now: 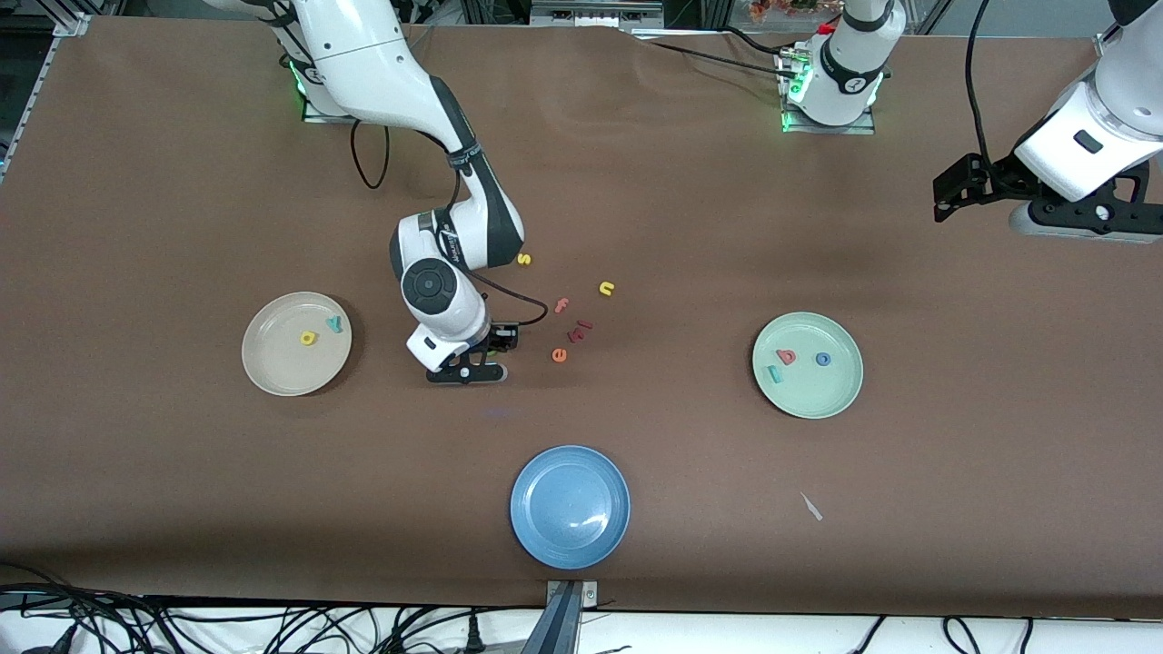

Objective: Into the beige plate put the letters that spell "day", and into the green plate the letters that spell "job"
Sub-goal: 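Return the left arm to rest while the right gripper reaches the green p, then grasp the green p with the right gripper and lift it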

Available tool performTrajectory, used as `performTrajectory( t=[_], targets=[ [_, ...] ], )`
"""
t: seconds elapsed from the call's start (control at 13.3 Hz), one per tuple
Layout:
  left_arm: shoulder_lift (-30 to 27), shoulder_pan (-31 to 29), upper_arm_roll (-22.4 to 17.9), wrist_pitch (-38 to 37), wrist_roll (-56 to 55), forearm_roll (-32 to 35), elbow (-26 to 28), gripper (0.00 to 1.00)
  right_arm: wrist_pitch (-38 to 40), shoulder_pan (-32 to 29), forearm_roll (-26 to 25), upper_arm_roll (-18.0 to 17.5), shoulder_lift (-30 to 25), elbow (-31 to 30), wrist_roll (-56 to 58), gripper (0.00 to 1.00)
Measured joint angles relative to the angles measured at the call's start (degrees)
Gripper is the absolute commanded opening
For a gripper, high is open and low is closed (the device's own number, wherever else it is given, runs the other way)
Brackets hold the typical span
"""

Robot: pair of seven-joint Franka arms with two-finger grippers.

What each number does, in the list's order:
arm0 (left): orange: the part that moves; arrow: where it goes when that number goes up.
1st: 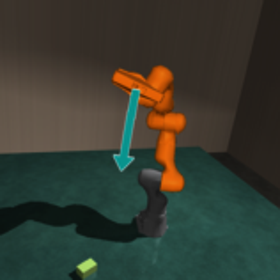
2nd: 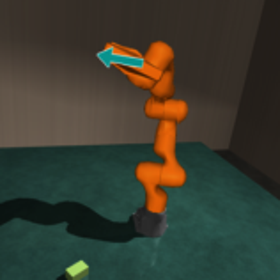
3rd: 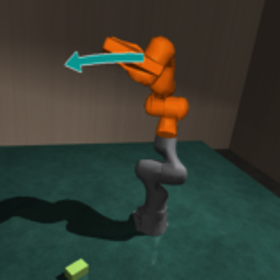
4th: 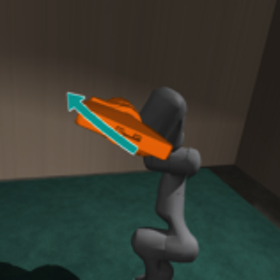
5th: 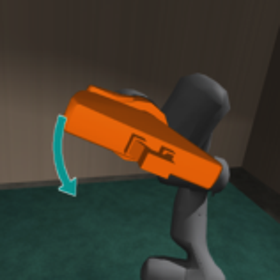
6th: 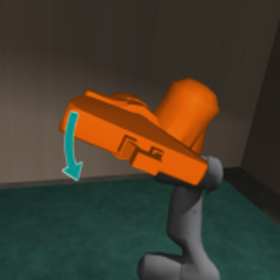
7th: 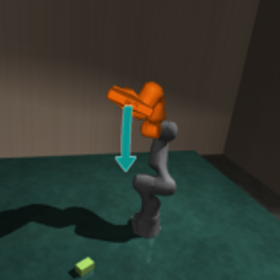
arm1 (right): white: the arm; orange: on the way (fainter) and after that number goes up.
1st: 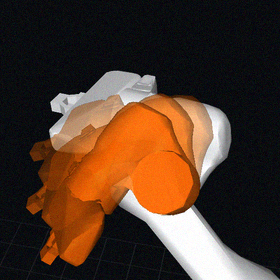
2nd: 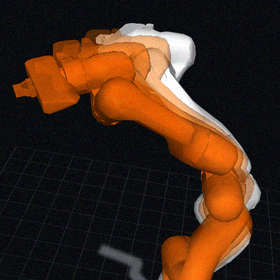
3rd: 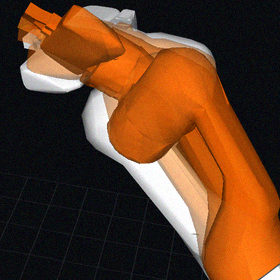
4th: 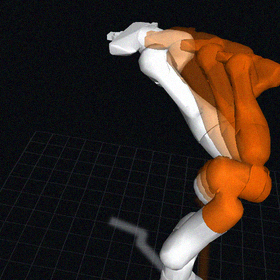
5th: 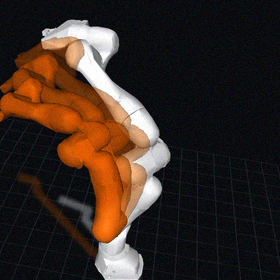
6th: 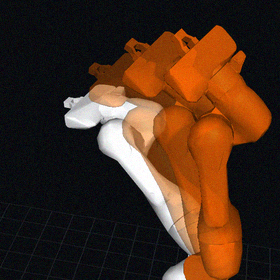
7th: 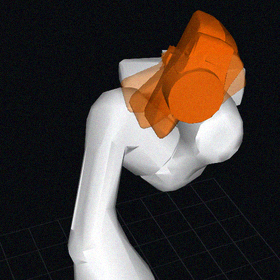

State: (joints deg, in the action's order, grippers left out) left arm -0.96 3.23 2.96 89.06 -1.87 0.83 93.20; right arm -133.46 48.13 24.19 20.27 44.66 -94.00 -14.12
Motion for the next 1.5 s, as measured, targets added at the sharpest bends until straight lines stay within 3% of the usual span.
performTrajectory(
  t=[0.45, 0.68, 0.98, 1.5],
  targets=[
    [0.1, -0.3, -0.3, 0.1, 0.0, -0.1, 0.0, 1.0, 0.3, -0.1, 0.6, 0.1, 0.0, 0.4, 0.0, 0.13],
    [0.1, -0.3, -0.4, 0.1, 0.0, -0.1, 0.1, 1.0, 2.0, -0.2, 0.8, 0.1, 0.0, 0.9, 0.0, 0.12],
    [0.1, -0.3, -0.4, 0.1, 0.0, -0.1, 0.1, 1.0, 11.4, -4.8, 0.8, 0.7, -0.2, 5.8, 1.4, 0.12],
    [0.1, -0.3, -0.4, 0.0, 0.0, -0.1, 0.1, 1.0, 28.6, -7.9, 0.8, 11.7, -2.2, 7.0, 8.9, 0.12]
  ],
)
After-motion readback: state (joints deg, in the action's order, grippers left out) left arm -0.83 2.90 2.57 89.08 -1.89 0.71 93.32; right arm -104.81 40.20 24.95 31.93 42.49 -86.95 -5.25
